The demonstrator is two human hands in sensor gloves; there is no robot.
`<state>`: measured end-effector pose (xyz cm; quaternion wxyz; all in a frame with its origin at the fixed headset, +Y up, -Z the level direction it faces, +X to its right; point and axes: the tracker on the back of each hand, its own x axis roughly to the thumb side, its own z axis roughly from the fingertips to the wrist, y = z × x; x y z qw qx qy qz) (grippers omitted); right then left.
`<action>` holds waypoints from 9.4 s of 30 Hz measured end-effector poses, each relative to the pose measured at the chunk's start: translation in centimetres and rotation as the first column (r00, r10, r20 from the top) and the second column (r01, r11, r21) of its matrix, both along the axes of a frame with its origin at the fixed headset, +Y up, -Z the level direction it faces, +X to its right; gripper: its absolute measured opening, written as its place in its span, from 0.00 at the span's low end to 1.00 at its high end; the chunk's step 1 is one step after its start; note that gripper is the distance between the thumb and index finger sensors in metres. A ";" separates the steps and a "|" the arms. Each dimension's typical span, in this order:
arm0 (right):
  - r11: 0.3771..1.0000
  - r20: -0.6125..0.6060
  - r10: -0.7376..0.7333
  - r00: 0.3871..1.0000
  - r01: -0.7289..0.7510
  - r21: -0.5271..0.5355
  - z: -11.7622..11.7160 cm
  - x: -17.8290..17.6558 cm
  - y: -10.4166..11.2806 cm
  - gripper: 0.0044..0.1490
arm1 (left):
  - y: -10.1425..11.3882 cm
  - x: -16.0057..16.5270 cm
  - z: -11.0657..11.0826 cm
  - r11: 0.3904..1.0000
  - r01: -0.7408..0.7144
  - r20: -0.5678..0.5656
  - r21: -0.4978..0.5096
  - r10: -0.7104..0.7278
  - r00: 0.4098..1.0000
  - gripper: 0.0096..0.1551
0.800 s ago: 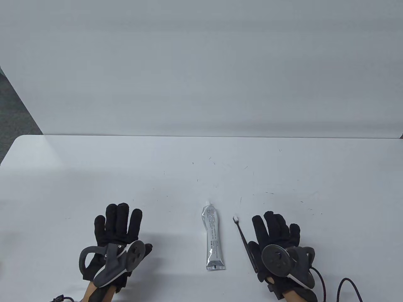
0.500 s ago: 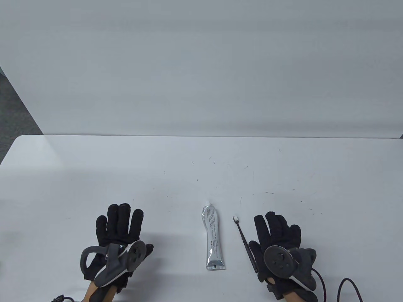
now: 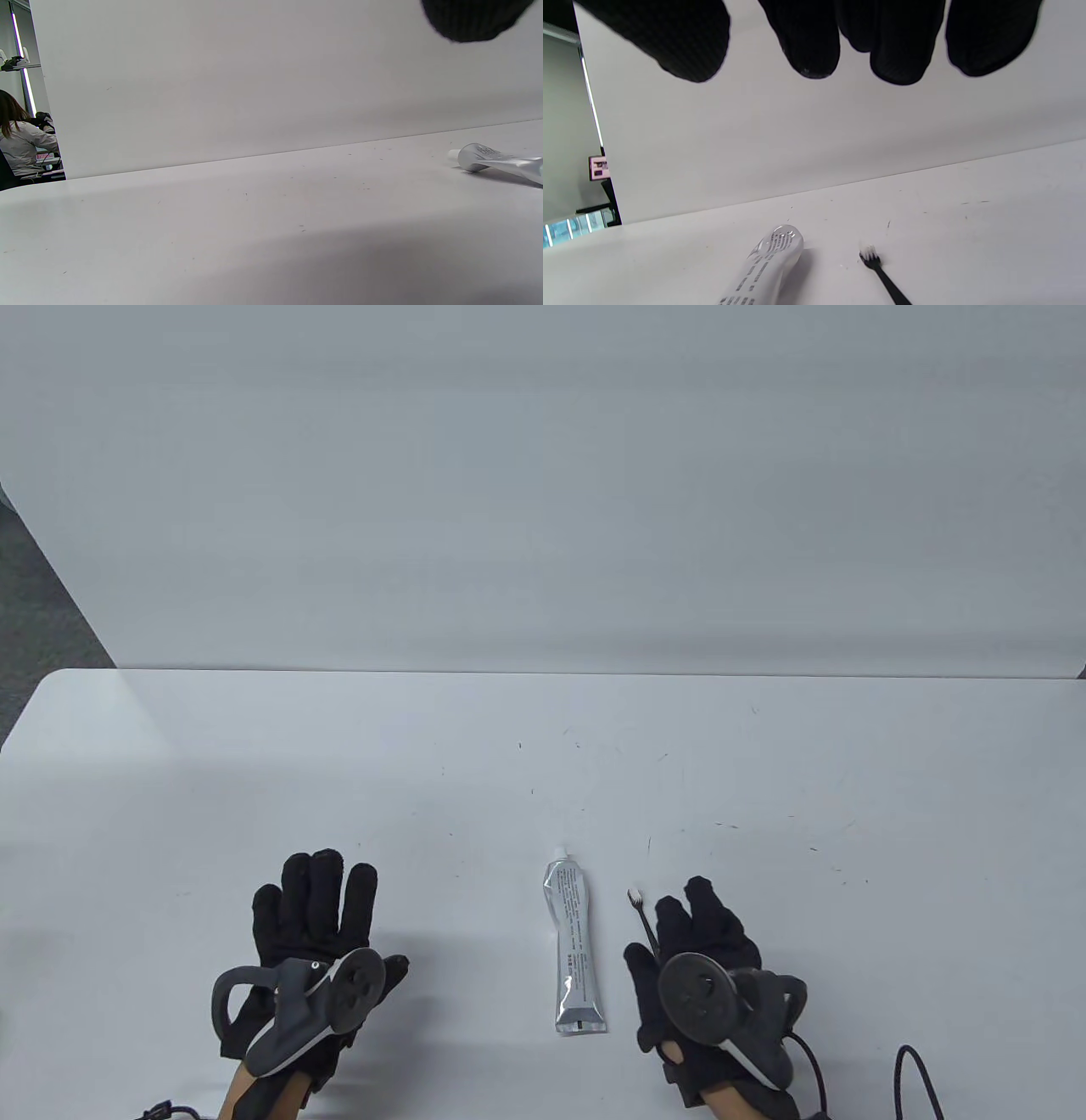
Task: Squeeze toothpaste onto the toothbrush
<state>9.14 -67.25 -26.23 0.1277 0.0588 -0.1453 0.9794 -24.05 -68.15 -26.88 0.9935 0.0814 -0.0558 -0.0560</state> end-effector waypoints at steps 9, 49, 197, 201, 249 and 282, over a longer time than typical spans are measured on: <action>0.865 0.140 0.090 0.986 -0.007 -0.502 -7.0 -7.2 -4.0 0.45 | 0.1 0.4 0.3 0.999 -0.036 0.031 -0.023 0.036 0.999 0.66; 0.951 -0.212 0.190 0.959 -0.126 0.283 1.3 -5.3 0.5 0.34 | -0.9 0.3 0.1 0.812 -0.582 0.274 -0.049 0.571 0.774 0.55; 0.939 -0.282 0.227 0.932 -0.133 0.316 3.6 -2.4 -0.7 0.29 | -6.1 -5.6 -5.2 0.962 -0.014 -0.217 -0.272 -0.048 0.975 0.42; 0.950 -0.286 0.163 0.944 -0.072 0.303 3.5 -2.1 -0.4 0.29 | -2.4 -5.2 -2.8 0.997 -0.050 -0.245 -0.060 0.034 0.969 0.44; 0.919 0.213 0.064 0.975 0.025 -0.393 -3.7 4.2 -8.0 0.34 | -1.9 3.8 -1.1 -0.152 -0.933 0.028 -0.325 0.985 -0.170 0.42; 0.814 -0.375 -0.515 0.771 0.577 0.069 0.8 4.7 0.9 0.24 | -1.2 5.5 -0.9 0.289 -0.879 0.111 -0.380 0.957 0.267 0.41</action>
